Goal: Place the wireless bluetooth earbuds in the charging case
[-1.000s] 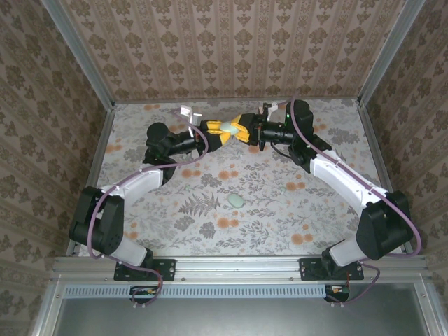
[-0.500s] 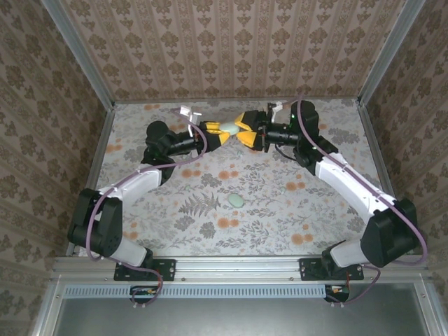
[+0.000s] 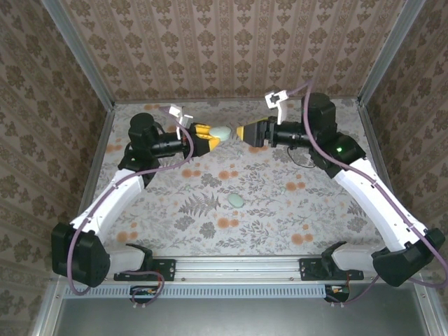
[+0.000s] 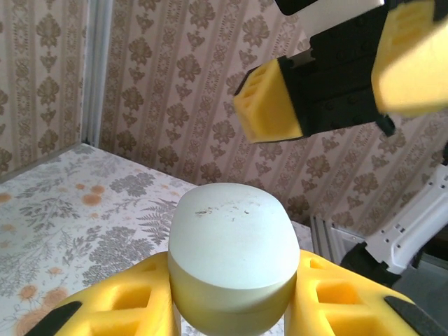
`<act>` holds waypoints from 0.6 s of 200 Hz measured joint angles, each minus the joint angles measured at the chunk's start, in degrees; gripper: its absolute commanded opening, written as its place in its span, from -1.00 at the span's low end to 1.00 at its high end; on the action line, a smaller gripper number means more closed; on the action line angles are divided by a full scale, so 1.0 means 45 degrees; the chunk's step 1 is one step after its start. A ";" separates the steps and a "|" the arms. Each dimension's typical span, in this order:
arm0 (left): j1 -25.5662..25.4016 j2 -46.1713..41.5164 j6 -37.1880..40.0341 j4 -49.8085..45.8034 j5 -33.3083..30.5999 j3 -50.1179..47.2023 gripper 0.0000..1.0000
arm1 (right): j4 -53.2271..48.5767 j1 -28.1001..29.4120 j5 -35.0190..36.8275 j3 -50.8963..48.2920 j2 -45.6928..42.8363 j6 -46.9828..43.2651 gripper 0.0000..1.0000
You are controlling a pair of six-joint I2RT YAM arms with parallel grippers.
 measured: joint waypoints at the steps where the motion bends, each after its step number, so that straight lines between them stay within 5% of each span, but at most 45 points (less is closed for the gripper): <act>1: 0.0000 -0.0005 0.0005 -0.0024 0.0015 0.0010 -0.46 | -0.0034 0.0029 -0.0005 0.0000 0.0015 -0.0117 0.47; 120: -0.0019 -0.0393 0.0083 -0.1438 0.1112 0.0359 -0.46 | 0.0097 0.0403 -0.1846 0.0000 0.1112 -0.2463 0.48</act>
